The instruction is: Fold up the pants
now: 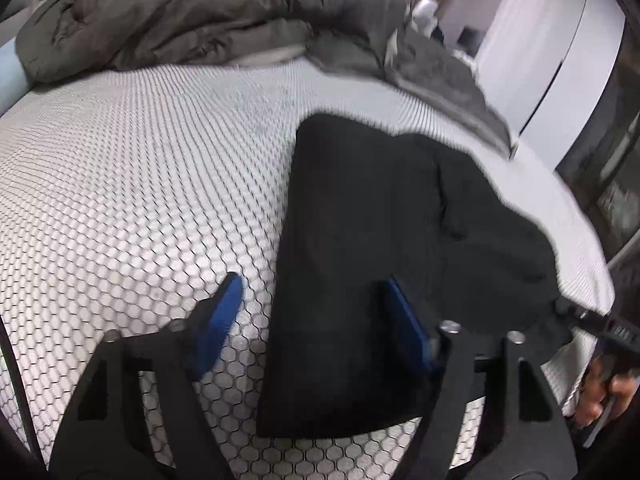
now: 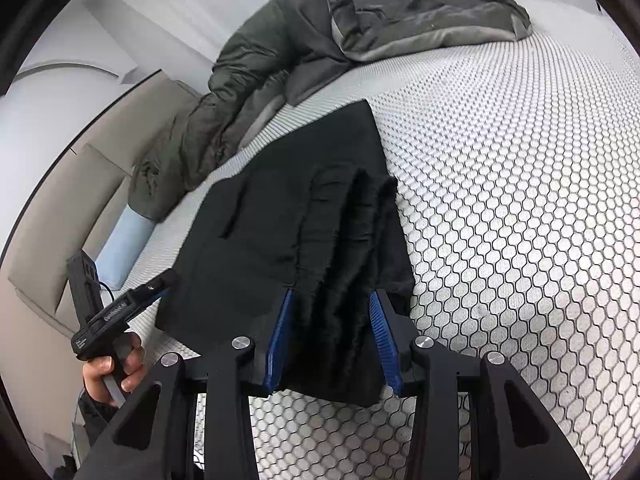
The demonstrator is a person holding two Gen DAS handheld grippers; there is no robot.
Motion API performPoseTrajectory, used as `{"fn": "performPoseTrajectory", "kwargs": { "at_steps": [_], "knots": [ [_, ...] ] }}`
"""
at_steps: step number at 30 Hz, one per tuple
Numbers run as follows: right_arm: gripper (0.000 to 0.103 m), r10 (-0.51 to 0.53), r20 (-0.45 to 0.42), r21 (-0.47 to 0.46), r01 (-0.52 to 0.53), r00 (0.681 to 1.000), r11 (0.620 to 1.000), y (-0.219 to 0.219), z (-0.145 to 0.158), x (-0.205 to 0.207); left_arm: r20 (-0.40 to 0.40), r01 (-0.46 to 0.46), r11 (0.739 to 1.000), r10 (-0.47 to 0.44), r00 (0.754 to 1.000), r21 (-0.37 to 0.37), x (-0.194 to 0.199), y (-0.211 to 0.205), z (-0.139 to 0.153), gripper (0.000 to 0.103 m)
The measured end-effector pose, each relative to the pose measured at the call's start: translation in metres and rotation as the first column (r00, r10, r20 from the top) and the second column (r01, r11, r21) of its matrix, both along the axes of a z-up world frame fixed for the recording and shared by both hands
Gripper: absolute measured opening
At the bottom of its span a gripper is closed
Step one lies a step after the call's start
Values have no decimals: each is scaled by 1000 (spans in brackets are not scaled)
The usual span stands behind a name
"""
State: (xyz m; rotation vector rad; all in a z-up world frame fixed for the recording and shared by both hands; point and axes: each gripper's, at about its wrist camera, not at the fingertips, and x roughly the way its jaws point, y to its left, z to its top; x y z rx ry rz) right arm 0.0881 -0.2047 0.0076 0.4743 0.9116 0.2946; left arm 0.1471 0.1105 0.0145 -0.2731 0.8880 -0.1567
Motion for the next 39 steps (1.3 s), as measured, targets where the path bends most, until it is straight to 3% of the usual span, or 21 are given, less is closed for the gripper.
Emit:
{"fn": "performPoseTrajectory", "kwargs": {
  "at_steps": [4,7,10,11,15,16,17,18,20,23,26,28,30,33,35,39],
  "knots": [
    [40,9,-3,-30,-9,1000,1000,1,0,5,-20,-13,999,12,1000,-36,6,5,-5,66],
    [47,-3,15,-27,3,1000,1000,1,7,1,-17,-16,999,16,1000,-34,4,6,-5,66],
    [69,-32,42,-41,33,999,999,-6,11,-2,-26,-19,999,18,999,-34,6,5,-9,66],
    [71,-39,42,-42,41,998,998,-7,11,0,-26,-19,999,18,1000,-34,6,4,-9,66],
    [70,-13,-41,-6,13,999,1000,-5,-5,24,-24,-6,997,4,1000,-74,9,4,-8,48],
    [64,-4,-43,-5,4,999,1000,-3,-6,29,-23,-1,997,-1,1000,-81,9,3,-8,44],
    [45,9,-35,-9,-10,999,1000,-1,-6,35,-18,-3,997,2,1000,-77,10,2,-7,43],
    [36,25,-30,-17,-26,999,1000,3,-5,42,-13,-4,997,3,1000,-71,10,2,-6,41],
    [29,46,-5,-44,-46,999,998,7,-1,56,-6,0,998,0,1000,-66,13,1,-3,40],
    [29,50,10,-97,-49,999,994,5,1,76,-23,11,997,-12,1000,-74,22,-1,-6,40],
    [40,14,-27,-64,-15,1000,998,-5,-7,88,-14,-2,998,1,1000,-62,21,-2,-1,40],
    [49,-24,-31,-48,23,999,999,-9,-4,81,31,-31,999,31,999,5,13,-4,10,40],
    [49,-46,49,-130,52,998,990,-4,13,67,104,-36,997,29,994,73,3,-11,25,41],
    [49,32,169,-252,12,985,968,23,37,52,208,71,986,-102,973,150,-6,-39,42,53],
    [49,131,194,-290,-71,972,954,49,41,51,206,148,968,-190,960,202,-1,-62,40,54],
    [49,262,105,-282,-224,959,933,100,25,78,136,312,923,-347,928,226,21,-98,29,54]
  ]
}}
